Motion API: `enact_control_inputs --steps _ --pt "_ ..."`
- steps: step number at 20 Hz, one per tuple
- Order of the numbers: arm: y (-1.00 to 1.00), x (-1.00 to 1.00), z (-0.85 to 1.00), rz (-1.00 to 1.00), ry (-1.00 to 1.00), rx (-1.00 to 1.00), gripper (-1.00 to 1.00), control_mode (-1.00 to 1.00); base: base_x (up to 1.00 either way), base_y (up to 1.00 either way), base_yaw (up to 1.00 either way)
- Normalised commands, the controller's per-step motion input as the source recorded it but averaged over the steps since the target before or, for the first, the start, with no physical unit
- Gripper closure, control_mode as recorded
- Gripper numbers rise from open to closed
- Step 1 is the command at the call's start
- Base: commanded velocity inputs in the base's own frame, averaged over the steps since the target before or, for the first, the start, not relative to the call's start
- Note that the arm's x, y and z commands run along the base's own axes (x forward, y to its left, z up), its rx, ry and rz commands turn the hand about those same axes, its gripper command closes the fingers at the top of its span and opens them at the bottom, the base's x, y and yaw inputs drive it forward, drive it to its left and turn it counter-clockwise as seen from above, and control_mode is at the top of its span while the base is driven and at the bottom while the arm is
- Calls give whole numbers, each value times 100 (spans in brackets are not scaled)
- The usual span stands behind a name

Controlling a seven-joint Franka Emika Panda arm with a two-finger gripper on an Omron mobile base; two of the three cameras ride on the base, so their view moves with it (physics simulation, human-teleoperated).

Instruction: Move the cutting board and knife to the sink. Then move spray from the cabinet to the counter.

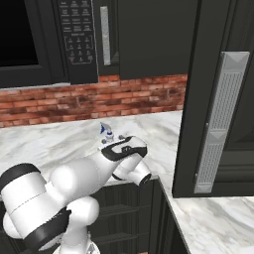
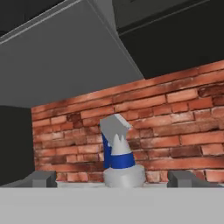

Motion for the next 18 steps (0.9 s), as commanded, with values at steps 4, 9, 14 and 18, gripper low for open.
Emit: enact_control_inputs --steps 4,9,14,18 --pt "0 -31 63 0 -11 0 -100 -100 0 0 0" --pt "0 -18 67 0 -1 0 -100 -100 0 0 0" --pt "0 -40 51 0 -3 2 -100 -100 0 0 0" --pt "0 -72 34 0 -13 0 -100 -100 0 0 0"
